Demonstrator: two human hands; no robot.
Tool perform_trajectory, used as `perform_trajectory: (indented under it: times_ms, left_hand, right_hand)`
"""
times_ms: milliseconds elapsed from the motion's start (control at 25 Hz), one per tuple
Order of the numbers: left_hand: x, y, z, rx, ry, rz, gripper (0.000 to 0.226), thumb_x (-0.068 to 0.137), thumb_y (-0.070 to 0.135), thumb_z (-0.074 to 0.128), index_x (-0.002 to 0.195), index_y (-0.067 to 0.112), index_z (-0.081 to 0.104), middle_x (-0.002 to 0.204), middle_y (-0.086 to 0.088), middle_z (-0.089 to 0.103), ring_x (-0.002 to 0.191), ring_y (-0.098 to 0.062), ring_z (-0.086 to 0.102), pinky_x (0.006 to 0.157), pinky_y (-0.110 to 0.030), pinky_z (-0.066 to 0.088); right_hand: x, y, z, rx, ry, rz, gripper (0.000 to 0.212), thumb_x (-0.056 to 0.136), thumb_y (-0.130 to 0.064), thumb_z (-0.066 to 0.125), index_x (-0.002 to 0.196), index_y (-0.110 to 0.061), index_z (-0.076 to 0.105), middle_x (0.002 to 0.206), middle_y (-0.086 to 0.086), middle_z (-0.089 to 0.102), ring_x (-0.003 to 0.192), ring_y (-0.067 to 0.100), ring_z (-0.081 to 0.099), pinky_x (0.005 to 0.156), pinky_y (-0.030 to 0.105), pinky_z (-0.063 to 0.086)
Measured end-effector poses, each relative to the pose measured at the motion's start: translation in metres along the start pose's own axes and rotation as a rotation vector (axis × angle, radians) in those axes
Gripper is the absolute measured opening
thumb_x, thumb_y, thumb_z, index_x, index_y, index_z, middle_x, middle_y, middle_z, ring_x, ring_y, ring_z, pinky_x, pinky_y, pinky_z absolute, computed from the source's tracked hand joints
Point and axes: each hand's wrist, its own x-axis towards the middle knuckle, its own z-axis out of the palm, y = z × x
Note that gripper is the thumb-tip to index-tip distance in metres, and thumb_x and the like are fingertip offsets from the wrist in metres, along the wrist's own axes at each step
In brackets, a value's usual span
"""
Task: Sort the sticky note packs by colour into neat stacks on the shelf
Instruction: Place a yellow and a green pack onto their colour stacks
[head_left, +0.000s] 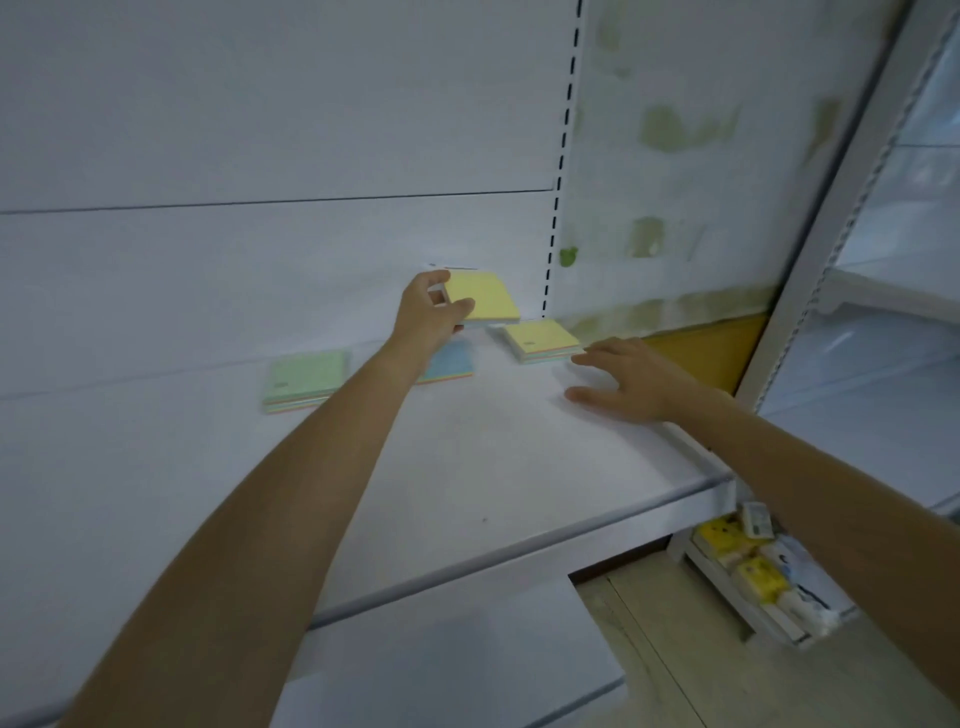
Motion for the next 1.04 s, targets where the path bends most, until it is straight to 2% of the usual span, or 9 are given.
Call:
perform_trajectory:
  times_ms: [120,200,320,400,520,680,840,960,1040]
  left_hand:
    - [0.011,-0.005,0.049,0.043,-0.021,-0.025,0.050,0.083,0.001,0.062,0.130,0.003,0.043,0.122,-0.024,0.053,0.097,-0.022,0.054,0.076,-0.030,0.052]
    - [0.014,-0.010,0.070,0.096,-0.028,-0.039,0.053,0.083,0.004,0.064,0.131,0.003,0.043,0.121,-0.024,0.054,0.099,-0.025,0.055,0.088,-0.035,0.050]
    - [0.014,-0.021,0.086,0.300,-0.003,-0.026,0.051,0.082,0.012,0.067,0.128,0.004,0.048,0.124,-0.021,0.055,0.114,-0.031,0.055,0.102,-0.036,0.043]
    - [0.013,-0.026,0.093,0.503,0.004,0.013,0.044,0.085,0.018,0.063,0.125,0.005,0.052,0.118,-0.016,0.058,0.117,-0.029,0.054,0.102,-0.031,0.038]
    - [0.012,-0.028,0.096,0.753,0.015,0.050,0.036,0.089,0.017,0.053,0.123,0.007,0.056,0.129,-0.014,0.057,0.122,-0.029,0.049,0.108,-0.032,0.033]
    - [0.008,-0.029,0.094,0.767,0.037,0.061,0.035,0.090,0.019,0.049,0.122,0.008,0.057,0.130,-0.013,0.057,0.122,-0.029,0.049,0.108,-0.033,0.033]
    - [-0.001,-0.036,0.085,0.924,-0.118,0.077,0.061,0.083,0.048,0.058,0.132,0.014,0.045,0.132,-0.013,0.054,0.122,-0.032,0.047,0.106,-0.039,0.038]
    - [-0.001,-0.041,0.080,1.022,-0.166,0.158,0.061,0.082,0.047,0.060,0.132,0.016,0.043,0.125,-0.014,0.057,0.113,-0.031,0.053,0.096,-0.036,0.043]
    - [0.001,-0.040,0.080,1.048,-0.178,0.189,0.059,0.084,0.046,0.058,0.133,0.017,0.042,0.126,-0.014,0.057,0.114,-0.031,0.052,0.096,-0.036,0.042]
  right_hand:
    - [0.000,0.013,0.014,0.241,-0.122,0.089,0.074,0.077,-0.068,0.045,0.137,-0.028,0.036,0.151,0.007,0.026,0.140,0.026,0.019,0.116,0.042,0.017]
    - [0.000,0.011,0.025,0.240,-0.119,0.061,0.078,0.075,-0.071,0.042,0.139,-0.029,0.030,0.151,0.008,0.022,0.140,0.030,0.014,0.113,0.044,0.017]
    - [0.001,0.009,0.031,0.183,-0.078,0.034,0.080,0.075,-0.074,0.037,0.140,-0.028,0.027,0.151,0.009,0.021,0.138,0.032,0.014,0.111,0.044,0.020]
    - [0.002,0.010,0.032,0.190,-0.075,0.031,0.081,0.074,-0.074,0.037,0.140,-0.028,0.026,0.151,0.009,0.020,0.139,0.031,0.013,0.111,0.044,0.021]
    - [0.002,0.009,0.033,0.216,-0.070,0.022,0.080,0.074,-0.074,0.038,0.139,-0.028,0.027,0.150,0.009,0.021,0.138,0.030,0.014,0.110,0.044,0.023]
    - [0.003,0.010,0.033,0.216,-0.061,0.025,0.079,0.074,-0.074,0.038,0.138,-0.028,0.028,0.149,0.009,0.023,0.137,0.030,0.015,0.108,0.045,0.026]
    - [0.002,0.009,0.032,0.221,-0.059,0.017,0.076,0.075,-0.073,0.039,0.135,-0.027,0.031,0.145,0.008,0.026,0.134,0.029,0.018,0.104,0.044,0.029]
    - [0.001,0.009,0.032,0.219,-0.061,0.017,0.077,0.076,-0.072,0.039,0.137,-0.026,0.030,0.147,0.007,0.024,0.135,0.029,0.017,0.104,0.044,0.029]
    - [0.001,0.009,0.031,0.232,-0.063,0.023,0.077,0.076,-0.072,0.040,0.137,-0.026,0.029,0.148,0.007,0.023,0.136,0.029,0.015,0.105,0.044,0.029]
